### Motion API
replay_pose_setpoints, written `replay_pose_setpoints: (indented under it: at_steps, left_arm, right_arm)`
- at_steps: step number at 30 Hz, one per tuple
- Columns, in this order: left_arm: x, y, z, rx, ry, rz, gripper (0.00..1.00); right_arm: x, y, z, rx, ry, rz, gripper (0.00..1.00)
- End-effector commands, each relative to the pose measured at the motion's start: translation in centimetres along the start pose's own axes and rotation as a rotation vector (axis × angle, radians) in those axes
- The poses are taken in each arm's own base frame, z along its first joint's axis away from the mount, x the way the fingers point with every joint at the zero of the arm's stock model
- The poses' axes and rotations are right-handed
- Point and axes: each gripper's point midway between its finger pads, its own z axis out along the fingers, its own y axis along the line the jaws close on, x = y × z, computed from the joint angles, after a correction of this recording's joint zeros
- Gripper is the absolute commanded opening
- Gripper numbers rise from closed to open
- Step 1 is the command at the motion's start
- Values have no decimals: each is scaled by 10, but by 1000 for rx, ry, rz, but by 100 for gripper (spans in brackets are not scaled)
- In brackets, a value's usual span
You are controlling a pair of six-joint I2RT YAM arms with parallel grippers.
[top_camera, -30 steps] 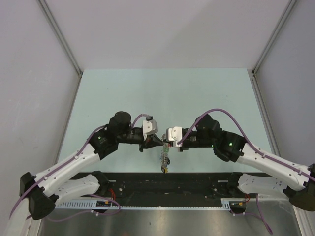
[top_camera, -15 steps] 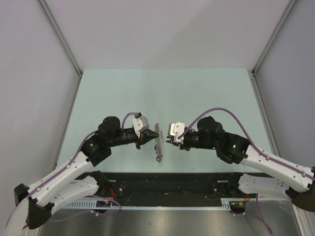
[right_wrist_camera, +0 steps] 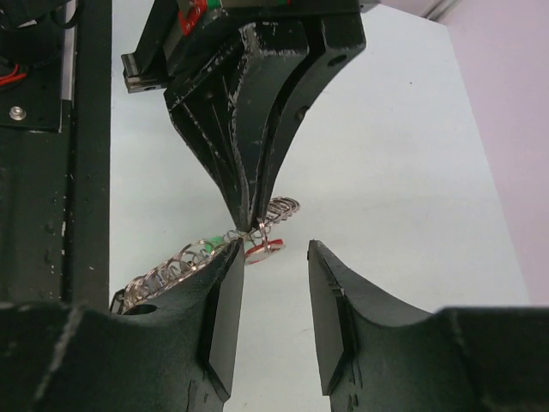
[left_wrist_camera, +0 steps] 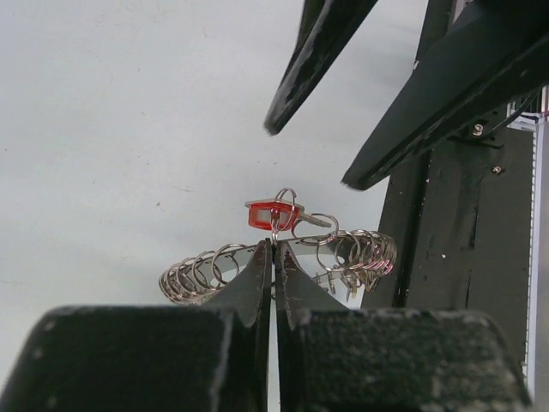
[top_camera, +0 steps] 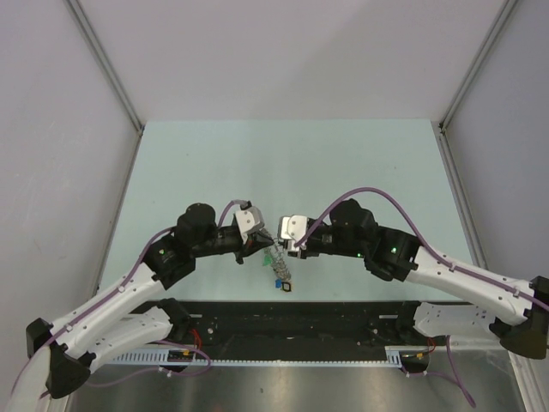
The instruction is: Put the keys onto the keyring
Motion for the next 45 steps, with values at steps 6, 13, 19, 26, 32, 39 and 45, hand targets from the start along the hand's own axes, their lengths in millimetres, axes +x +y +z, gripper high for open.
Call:
replay_pose_setpoints:
  at_steps: [6,13,19,26,32,39,45]
  left_arm:
    - [-41,1,-7,2,-106,77,0]
    - [-44,0,-8,6,-115,76,0]
    - [-45,1,-8,0,-119,71,0]
    - [-50,0,-9,2,-140,61,0]
    - [-53,4,-9,-32,-163,31,0]
    - [-64,12,-11,-86,-221,-24,0]
    - [-79,17,-17,-133,-312,-100,0]
  right_arm:
    - [-19,-8,18,-28,-32,-71,37]
    - [-12,-6,25,-48,3,-69,33]
    - [-8,-4,27,-62,21,-61,30]
    - [-1,-3,28,-64,50,-51,22]
    - [-1,-5,18,-49,59,-39,0]
    - [-1,-4,6,-32,75,-17,0]
    - [1,3,5,-16,90,-14,0]
